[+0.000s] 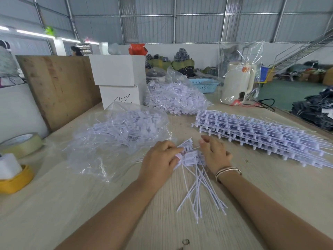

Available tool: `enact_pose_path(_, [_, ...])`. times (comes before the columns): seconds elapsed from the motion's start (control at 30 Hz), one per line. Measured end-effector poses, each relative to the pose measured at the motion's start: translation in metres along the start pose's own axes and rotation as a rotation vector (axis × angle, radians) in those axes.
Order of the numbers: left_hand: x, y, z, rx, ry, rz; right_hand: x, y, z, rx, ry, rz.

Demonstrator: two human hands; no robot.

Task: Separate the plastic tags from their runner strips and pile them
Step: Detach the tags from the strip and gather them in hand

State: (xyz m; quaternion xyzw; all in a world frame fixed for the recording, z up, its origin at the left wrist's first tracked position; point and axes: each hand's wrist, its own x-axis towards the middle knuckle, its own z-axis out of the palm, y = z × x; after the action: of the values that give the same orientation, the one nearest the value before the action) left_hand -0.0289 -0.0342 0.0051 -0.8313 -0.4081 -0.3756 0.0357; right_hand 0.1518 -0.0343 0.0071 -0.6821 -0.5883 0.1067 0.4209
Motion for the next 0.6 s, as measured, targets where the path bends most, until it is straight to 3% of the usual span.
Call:
enact_pose_path(0.13, [0.002, 0.008, -0.01, 0.156, -0.068, -0.157, -0.002, -0.002, -0.011, -0.03, 0.174, -0.101])
enact_pose_path(0.2, [0.003, 0.014, -0.018, 0.143, -0.101, -0.25, 0.0, -0.003, -0.025, -0.096, 0.17, -0.101])
enact_pose_path(0.3, [0.006, 0.021, -0.029, 0.209, -0.381, -0.364, 0.001, -0.002, -0.047, -0.392, -0.215, 0.029])
enact_pose_path(0.4, [0.006, 0.038, -0.026, 0.184, -0.62, -0.413, -0.006, -0.004, -0.05, -0.511, -0.564, 0.072])
enact_pose_path(0.47, [0.01, 0.05, -0.02, 0.156, -0.631, -0.404, -0.014, -0.008, -0.043, -0.46, -0.609, -0.049])
enact_pose_path(0.6, [0.019, 0.057, -0.011, 0.153, -0.667, -0.372, -0.028, -0.014, -0.027, -0.063, -0.679, -0.148])
